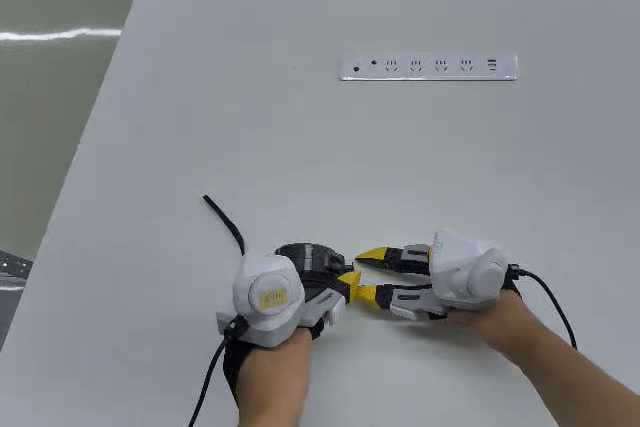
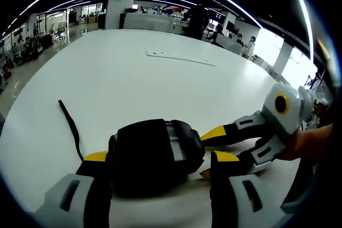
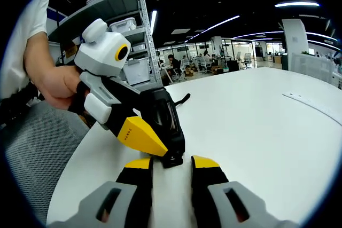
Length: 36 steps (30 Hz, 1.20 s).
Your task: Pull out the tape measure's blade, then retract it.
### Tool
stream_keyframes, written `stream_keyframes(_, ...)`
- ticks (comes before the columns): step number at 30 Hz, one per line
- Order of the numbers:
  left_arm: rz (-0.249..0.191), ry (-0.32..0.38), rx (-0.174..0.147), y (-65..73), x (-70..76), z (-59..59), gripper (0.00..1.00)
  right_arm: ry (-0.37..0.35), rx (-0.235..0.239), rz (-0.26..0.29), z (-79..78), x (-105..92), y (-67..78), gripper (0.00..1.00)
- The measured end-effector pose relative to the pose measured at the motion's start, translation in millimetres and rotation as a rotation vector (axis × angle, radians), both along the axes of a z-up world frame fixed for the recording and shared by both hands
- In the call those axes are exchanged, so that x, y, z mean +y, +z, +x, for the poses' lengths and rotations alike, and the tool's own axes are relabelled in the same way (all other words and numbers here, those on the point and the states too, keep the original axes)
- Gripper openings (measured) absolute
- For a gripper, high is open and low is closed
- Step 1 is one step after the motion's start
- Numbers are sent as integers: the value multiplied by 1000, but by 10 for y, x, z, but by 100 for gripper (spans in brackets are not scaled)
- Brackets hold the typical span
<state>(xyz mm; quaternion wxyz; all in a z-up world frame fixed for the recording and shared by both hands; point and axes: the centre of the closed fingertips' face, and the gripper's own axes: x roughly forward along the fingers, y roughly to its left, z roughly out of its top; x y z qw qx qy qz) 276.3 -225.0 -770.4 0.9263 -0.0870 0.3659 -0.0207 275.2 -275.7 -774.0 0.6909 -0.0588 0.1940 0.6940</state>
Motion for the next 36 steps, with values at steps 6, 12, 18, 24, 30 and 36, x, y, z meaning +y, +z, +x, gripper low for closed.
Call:
stream_keyframes(6,-9,-23,-11,-8,8,-25,73,-34,-2,-8,-25,-79,4,29)
stream_keyframes(12,-15,-32,-3,-19,32,-86,73,-81,7,-3,-41,-146,17,30)
stream_keyframes(18,-17,-59,-24,30,34,-93,73,-112,6,-7,-80,-197,36,32)
stream_keyframes(24,-18,-89,-43,75,37,-91,74,-138,0,-9,-101,-236,89,33)
stream_keyframes(30,-20,-119,-61,111,27,-101,73,-166,1,-11,-114,-282,118,33)
stream_keyframes(36,-10,-162,-78,161,-16,-117,73,-216,-7,-12,-111,-351,148,35)
